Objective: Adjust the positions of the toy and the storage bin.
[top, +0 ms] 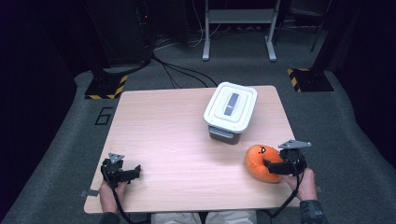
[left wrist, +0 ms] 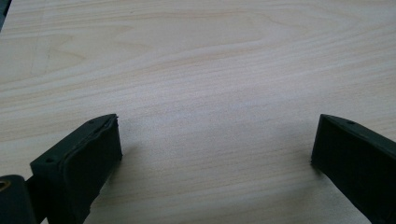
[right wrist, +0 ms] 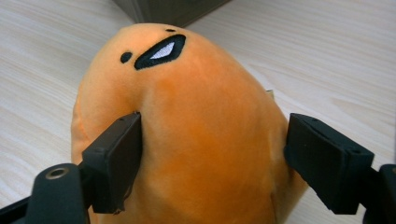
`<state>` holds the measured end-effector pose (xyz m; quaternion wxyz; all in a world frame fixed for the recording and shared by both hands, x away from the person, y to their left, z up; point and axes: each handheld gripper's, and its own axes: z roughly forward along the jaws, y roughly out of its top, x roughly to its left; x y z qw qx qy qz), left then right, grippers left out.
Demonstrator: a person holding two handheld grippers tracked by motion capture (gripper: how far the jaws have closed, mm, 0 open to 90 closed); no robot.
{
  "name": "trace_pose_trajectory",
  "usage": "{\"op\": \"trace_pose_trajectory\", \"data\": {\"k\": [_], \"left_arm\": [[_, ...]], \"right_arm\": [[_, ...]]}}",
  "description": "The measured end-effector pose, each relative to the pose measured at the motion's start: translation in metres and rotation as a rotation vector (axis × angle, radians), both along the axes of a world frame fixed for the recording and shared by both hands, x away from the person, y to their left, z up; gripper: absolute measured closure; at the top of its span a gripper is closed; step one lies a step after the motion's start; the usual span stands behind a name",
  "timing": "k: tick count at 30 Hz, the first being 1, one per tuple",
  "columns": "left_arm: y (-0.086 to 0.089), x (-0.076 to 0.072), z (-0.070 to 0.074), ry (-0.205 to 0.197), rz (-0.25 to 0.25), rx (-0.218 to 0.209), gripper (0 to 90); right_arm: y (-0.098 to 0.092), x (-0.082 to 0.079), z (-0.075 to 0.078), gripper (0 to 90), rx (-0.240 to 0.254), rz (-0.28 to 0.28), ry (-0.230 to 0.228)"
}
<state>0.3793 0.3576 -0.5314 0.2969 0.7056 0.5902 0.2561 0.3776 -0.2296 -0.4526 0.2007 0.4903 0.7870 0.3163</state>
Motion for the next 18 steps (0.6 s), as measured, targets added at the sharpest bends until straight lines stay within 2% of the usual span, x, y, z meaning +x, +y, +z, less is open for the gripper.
{"op": "trace_pose_trajectory", "data": {"k": [3,5,6,7,8,9,11,12,14,15,18], "left_arm": [[0.000,0.000,0.000,0.000,0.000,0.000,1.3],[0.000,0.000,0.000,0.001,-0.001,0.000,1.3],[0.000,0.000,0.000,0.001,-0.001,0.000,1.3],[0.000,0.000,0.000,0.001,-0.001,0.000,1.3],[0.000,0.000,0.000,0.001,-0.001,-0.001,1.3],[0.000,0.000,0.000,0.001,-0.001,-0.001,1.3],[0.000,0.000,0.000,0.003,-0.002,-0.003,1.3],[0.000,0.001,0.000,0.004,-0.002,-0.005,1.3],[0.000,0.001,0.000,0.003,-0.001,-0.006,1.3],[0.000,0.001,0.000,0.003,-0.001,-0.006,1.3],[0.000,0.000,0.000,0.003,0.000,-0.005,1.3]], "right_arm": [[-0.002,0.003,-0.003,20.4,0.024,0.031,0.014],[-0.005,0.004,-0.008,29.9,0.062,0.061,0.026],[-0.006,0.004,-0.008,33.9,0.073,0.060,0.033],[-0.006,0.004,-0.008,33.9,0.073,0.060,0.033],[-0.009,0.004,-0.010,40.7,0.109,0.050,0.057],[-0.009,0.004,-0.010,40.7,0.109,0.050,0.057],[-0.010,0.002,-0.010,46.7,0.126,0.053,0.067],[-0.010,-0.001,-0.009,52.1,0.123,0.040,0.049],[-0.010,-0.004,-0.010,56.6,0.138,0.024,0.031],[-0.010,-0.004,-0.010,56.6,0.138,0.024,0.031],[-0.010,-0.009,-0.010,61.2,0.164,-0.023,-0.002]]}}
